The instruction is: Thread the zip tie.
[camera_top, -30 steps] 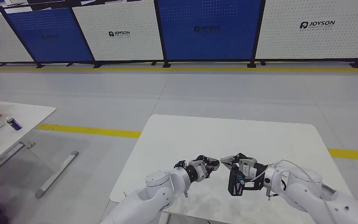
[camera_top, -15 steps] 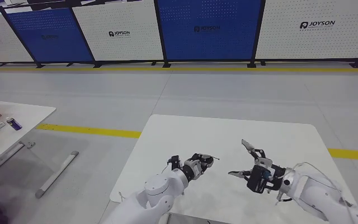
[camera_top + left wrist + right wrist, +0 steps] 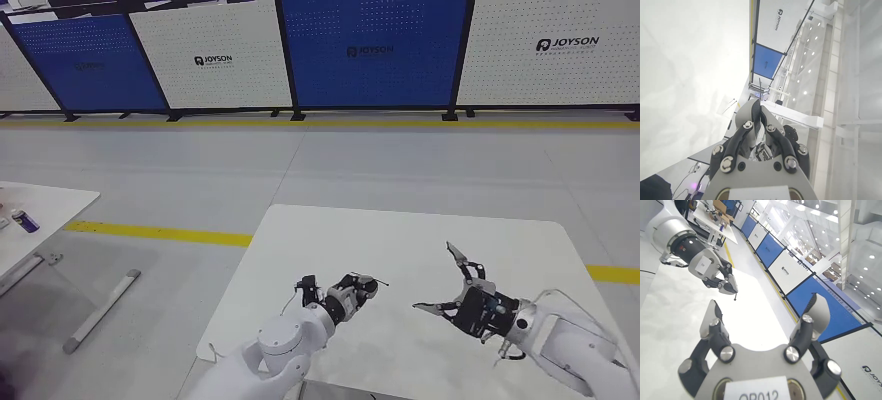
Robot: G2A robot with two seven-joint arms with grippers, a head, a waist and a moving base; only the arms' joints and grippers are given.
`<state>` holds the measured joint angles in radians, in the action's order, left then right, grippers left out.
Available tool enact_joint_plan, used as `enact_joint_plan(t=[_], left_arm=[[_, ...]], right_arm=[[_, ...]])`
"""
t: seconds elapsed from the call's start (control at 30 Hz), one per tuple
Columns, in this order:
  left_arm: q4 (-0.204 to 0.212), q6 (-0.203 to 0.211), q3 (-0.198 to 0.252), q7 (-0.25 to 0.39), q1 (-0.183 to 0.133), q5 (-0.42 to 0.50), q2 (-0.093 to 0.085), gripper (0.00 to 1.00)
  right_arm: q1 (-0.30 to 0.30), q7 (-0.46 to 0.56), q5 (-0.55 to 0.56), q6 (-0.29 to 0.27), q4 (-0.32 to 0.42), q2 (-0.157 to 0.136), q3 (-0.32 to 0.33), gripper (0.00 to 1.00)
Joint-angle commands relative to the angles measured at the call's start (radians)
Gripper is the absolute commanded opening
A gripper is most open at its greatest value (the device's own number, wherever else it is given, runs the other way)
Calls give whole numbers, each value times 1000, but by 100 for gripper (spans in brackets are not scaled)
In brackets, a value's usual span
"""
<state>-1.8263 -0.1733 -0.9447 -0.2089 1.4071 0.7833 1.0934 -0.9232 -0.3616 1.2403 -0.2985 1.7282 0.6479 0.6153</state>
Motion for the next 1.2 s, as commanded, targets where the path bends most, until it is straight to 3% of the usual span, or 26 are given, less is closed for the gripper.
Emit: enact_joint_plan(t=[0.0,0.13,0.27,0.4,0.97,1.17], left_arm=[[18,50,17,-28,5,-158,3,0],[40,98,35,-24,8,-270,6,0],[29,112,35,34,24,-360,1,0],[0,112,22,50,50,-394,-3,0],[0,112,22,50,50,-394,-3,0],[0,112,22,50,50,-394,-3,0]], right_arm=[[-3,3,-91,-42,-22,2,10,100],[18,24,-257,-42,-37,-7,-40,100],[85,45,-459,-42,-9,-28,-169,100],[210,242,-749,-42,27,-32,-316,100],[208,242,-752,-42,27,-32,-315,100],[208,344,-941,-42,42,-31,-300,100]])
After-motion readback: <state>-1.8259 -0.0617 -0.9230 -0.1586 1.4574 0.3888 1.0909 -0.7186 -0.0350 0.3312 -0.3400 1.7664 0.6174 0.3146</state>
